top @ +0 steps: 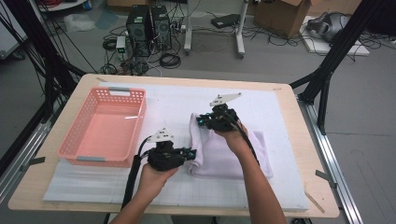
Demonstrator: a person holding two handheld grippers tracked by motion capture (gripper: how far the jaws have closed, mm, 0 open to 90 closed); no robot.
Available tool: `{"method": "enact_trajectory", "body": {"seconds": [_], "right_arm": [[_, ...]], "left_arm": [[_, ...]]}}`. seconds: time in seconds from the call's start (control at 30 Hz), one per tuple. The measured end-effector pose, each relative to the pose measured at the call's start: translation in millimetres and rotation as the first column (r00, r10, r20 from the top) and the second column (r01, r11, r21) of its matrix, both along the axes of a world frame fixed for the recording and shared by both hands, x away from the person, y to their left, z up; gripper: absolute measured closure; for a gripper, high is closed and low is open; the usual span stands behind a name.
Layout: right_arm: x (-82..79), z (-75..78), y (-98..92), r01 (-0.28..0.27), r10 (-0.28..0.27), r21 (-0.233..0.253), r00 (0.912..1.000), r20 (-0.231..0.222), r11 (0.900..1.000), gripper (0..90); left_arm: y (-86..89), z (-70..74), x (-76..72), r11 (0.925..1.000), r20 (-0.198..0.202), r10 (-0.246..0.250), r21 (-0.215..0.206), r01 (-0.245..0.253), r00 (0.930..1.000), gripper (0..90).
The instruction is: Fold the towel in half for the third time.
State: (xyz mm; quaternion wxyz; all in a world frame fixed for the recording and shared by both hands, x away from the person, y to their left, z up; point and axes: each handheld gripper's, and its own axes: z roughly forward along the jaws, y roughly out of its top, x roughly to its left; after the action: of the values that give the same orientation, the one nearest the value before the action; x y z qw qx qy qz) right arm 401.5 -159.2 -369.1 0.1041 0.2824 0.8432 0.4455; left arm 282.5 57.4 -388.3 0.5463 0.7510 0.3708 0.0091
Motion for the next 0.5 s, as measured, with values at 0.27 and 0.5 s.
{"method": "enact_trajectory", "body": {"seconds": [0.27, 0.5], "right_arm": [[-4.4, -2.1, -38.7, 0.073, -0.073, -0.035, 0.9971, 0.021, 0.997, 81.0], [-8.1, -7.2, -59.3, 0.108, -0.105, -0.071, 0.9931, 0.052, 0.992, 81.1]], "left_arm": [[-35.0, -2.8, 11.2, 0.9984, -0.015, -0.057, 0.004, 0.057, 0.9983, 81.9], [-59.5, -11.8, 15.0, 0.9972, -0.025, -0.074, 0.007, 0.074, 0.9969, 80.9]]}}
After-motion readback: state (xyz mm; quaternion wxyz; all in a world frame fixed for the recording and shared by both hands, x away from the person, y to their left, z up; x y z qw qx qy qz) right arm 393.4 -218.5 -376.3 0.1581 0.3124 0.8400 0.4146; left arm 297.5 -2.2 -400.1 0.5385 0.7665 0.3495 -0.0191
